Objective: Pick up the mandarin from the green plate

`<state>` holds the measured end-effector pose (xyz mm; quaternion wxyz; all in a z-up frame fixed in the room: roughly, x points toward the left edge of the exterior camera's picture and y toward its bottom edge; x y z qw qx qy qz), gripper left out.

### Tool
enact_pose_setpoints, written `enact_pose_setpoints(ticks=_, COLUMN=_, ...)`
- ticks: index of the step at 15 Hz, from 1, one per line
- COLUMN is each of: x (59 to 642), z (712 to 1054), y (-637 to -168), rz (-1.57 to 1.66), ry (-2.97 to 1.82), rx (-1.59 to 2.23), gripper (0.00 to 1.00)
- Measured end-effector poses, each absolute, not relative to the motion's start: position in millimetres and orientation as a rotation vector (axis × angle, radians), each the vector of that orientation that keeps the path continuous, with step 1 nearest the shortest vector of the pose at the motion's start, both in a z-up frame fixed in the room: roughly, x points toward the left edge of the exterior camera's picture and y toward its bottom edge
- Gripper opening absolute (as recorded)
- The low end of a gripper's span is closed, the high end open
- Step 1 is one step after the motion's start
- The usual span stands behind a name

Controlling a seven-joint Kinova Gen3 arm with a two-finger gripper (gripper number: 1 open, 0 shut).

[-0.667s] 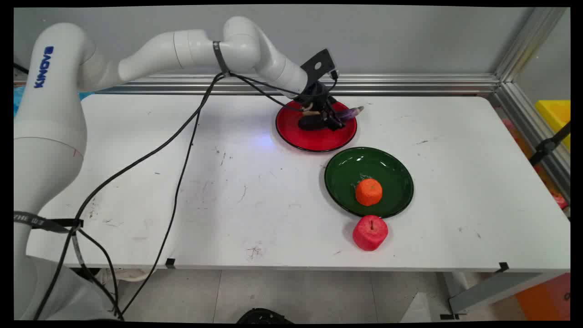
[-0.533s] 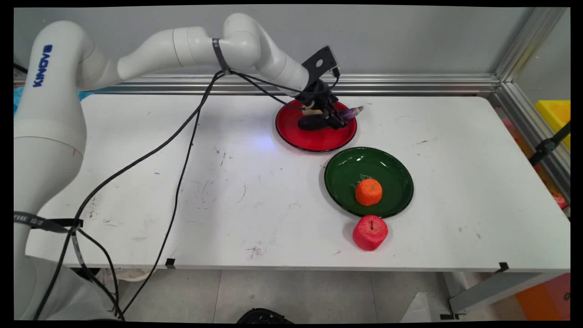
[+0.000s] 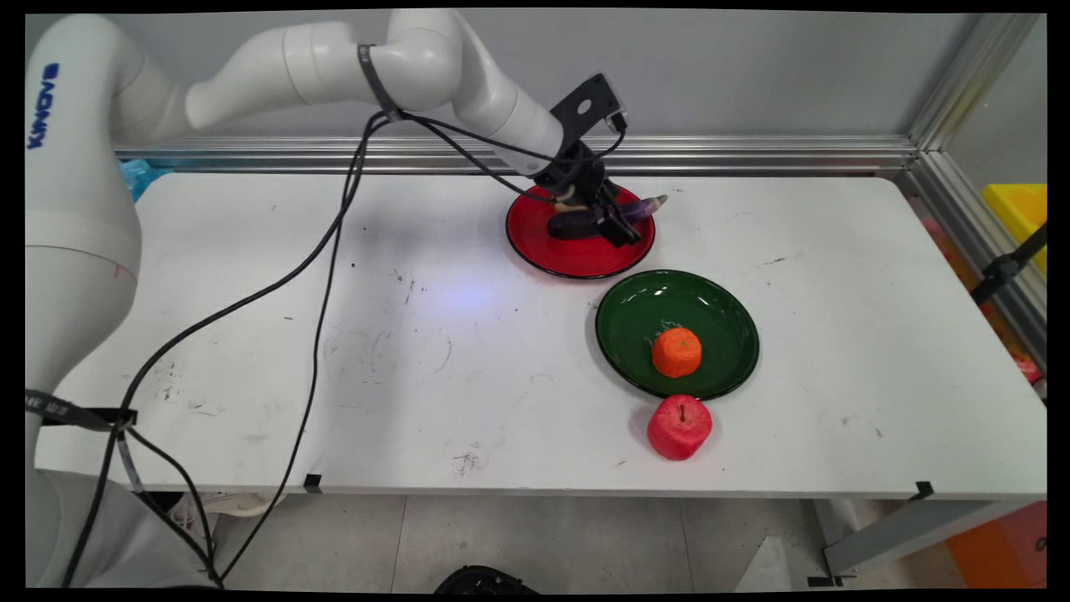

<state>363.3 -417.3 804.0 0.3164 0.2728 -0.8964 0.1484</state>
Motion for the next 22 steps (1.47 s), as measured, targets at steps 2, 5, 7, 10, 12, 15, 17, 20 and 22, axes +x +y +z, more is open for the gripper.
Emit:
enact_pose_setpoints(ticks=2, x=364.5, z=811.0, y=-399.2, rz=0.355, ry=-2.389, rx=0.716, gripper=1.0)
enact_pose_setpoints(ticks=5, x=364.5, z=817.4, y=-373.3, rz=0.314, ry=-2.438, rx=0.698, gripper=1.0)
enact_pose_setpoints(ticks=7, x=361.5, z=820.3, y=-358.1, rz=0.3, ry=-2.463, rx=0.689, gripper=1.0)
enact_pose_setpoints(ticks=10, x=354.4, z=823.9, y=-342.5, rz=0.293, ry=-2.48, rx=0.688, gripper=1.0)
enact_pose_setpoints(ticks=12, x=345.2, z=826.7, y=-333.8, rz=0.301, ry=-2.484, rx=0.688, gripper=1.0)
enact_pose_setpoints(ticks=15, x=327.4, z=829.0, y=-325.4, rz=0.317, ry=-2.478, rx=0.685, gripper=1.0)
enact_pose_setpoints(ticks=17, x=312.7, z=828.6, y=-321.8, rz=0.324, ry=-2.465, rx=0.688, gripper=1.0)
enact_pose_setpoints(ticks=20, x=291.9, z=823.6, y=-317.2, rz=0.324, ry=-2.439, rx=0.714, gripper=1.0)
enact_pose_setpoints(ticks=22, x=280.6, z=817.9, y=-314.8, rz=0.322, ry=-2.422, rx=0.74, gripper=1.0)
